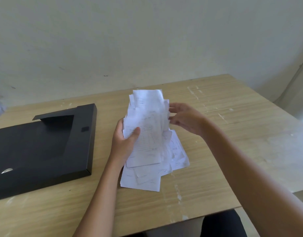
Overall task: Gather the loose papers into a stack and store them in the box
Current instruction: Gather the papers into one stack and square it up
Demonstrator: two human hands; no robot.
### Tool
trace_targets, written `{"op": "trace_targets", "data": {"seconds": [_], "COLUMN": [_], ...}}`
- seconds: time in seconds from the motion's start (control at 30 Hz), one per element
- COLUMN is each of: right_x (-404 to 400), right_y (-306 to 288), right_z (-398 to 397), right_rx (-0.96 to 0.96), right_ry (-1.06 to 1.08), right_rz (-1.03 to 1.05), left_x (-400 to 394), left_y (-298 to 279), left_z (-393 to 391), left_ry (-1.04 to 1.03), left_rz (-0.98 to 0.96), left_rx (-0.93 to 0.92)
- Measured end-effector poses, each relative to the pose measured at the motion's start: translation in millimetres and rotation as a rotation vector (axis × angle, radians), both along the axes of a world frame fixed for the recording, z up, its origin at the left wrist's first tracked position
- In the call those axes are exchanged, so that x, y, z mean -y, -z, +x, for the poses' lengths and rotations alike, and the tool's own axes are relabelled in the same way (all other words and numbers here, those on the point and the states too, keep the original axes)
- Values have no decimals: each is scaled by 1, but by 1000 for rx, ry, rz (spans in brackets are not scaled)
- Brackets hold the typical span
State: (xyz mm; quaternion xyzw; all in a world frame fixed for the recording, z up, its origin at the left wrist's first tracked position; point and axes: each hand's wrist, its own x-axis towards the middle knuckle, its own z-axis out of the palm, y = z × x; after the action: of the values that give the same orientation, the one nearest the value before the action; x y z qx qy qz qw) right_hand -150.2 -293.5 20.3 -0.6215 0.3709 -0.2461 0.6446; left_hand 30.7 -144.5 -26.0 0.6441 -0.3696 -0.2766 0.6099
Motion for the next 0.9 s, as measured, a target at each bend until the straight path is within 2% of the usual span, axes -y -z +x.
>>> {"op": "trace_targets", "data": {"seconds": [0.07, 0.1, 0.13, 0.2, 0.33, 0.4, 0.5, 0.6, 0.73, 0.9], "right_x": [-6, -11, -20, -45, -79, -88, -99, -100, -90, -84], "right_y": [8, 13, 19, 31, 42, 41, 41, 38, 31, 32], "right_z": [-10, -15, -19, -21, -8, 0, 7, 11, 10, 12], "right_rx": [-133, -303, -464, -675, -906, -1021, -1031, -912, -855, -826], "right_ry": [286, 370, 384, 351, 311, 285, 303, 349, 326, 335], "right_rz": [-132, -279, -398, -496, -781, -853, -814, -604, -407, -366], "left_x": [-5, -8, -13, -22, -40, -46, -49, -49, -49, -51], "left_y": [-1, -2, -3, -3, 2, 5, 6, 5, 4, 4], "left_z": [1, 1, 3, 8, 14, 15, 16, 14, 13, 12], "left_ry": [-90, -135, -173, -219, -302, -327, -333, -326, -307, -310], "left_rz": [-43, -60, -68, -73, -84, -92, -90, -82, -84, -76], "left_rx": [-36, -54, -61, -46, -12, -27, -42, -34, -26, -14]}}
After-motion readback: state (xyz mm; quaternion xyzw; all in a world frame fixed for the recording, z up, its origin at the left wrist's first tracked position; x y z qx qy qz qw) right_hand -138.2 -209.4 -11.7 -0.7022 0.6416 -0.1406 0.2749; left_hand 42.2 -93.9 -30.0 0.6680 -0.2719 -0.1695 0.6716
